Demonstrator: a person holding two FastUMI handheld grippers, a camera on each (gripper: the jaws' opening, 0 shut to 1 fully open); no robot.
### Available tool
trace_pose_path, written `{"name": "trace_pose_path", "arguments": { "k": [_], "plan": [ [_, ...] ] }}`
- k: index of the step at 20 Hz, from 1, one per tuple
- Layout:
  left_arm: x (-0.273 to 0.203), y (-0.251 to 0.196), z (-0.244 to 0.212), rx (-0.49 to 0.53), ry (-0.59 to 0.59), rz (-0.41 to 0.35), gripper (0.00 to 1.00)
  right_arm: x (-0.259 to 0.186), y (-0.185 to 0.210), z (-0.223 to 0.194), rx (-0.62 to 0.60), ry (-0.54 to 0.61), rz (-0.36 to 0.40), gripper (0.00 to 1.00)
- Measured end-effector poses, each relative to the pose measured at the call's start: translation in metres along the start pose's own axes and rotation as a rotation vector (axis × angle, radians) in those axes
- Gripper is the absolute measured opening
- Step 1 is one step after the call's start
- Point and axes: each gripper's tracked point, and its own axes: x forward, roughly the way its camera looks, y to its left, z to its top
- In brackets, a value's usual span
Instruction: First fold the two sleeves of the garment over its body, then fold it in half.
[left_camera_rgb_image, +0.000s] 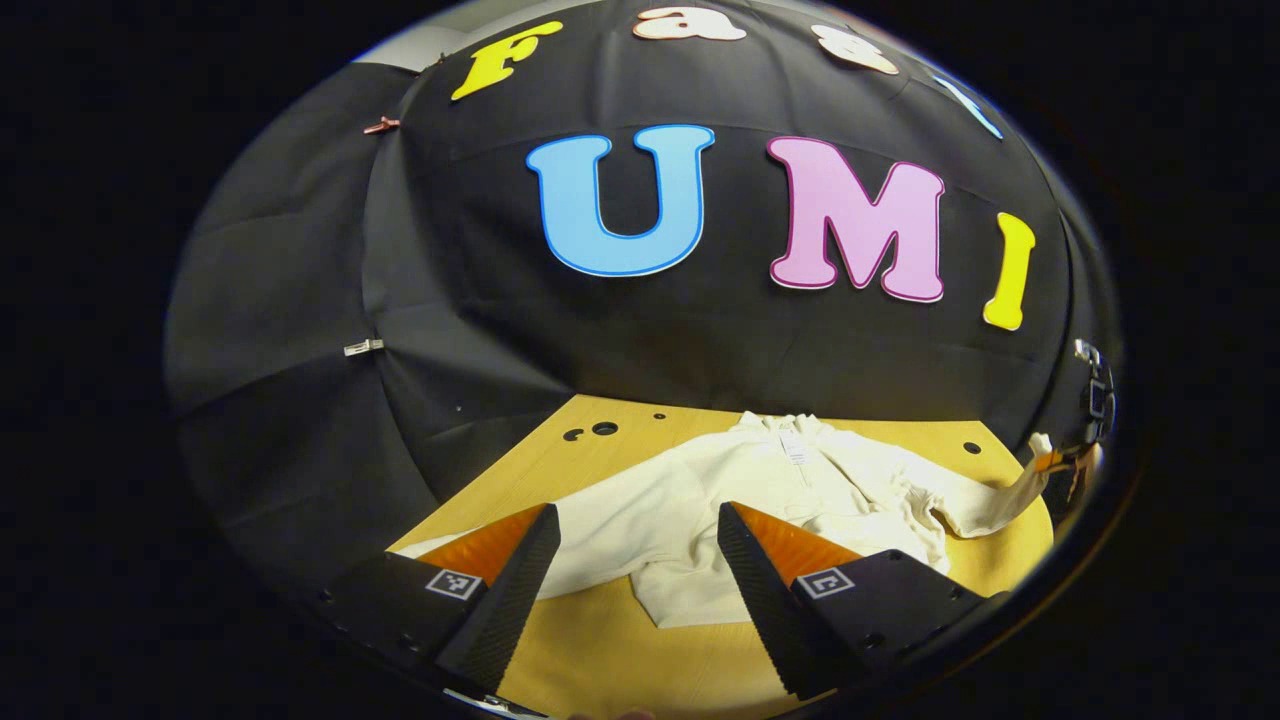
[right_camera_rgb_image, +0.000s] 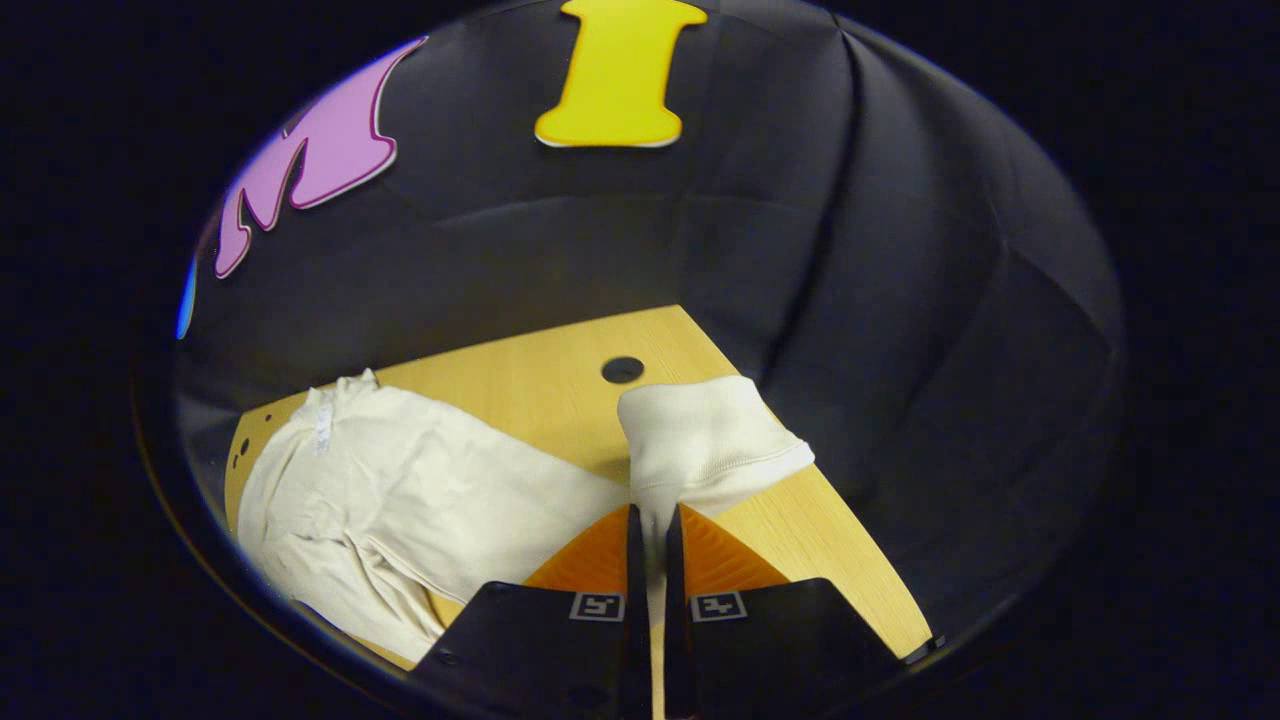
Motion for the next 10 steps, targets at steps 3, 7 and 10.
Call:
{"name": "trace_pose_path", "arguments": {
  "k": [3,7,10],
  "plan": [
    [-0.002,0.014,-0.006,-0.014,0.003,0.025,0.98,0.0,0.051,0.045,-0.043,-0.064,0.075,0.09],
    [-0.005,0.036,-0.012,-0.043,0.014,0.072,0.98,-0.002,0.125,0.083,-0.084,-0.109,0.169,0.09],
    [-0.006,0.055,-0.012,-0.062,0.013,0.12,0.98,-0.002,0.19,0.103,-0.156,-0.137,0.245,0.09]
  ]
}}
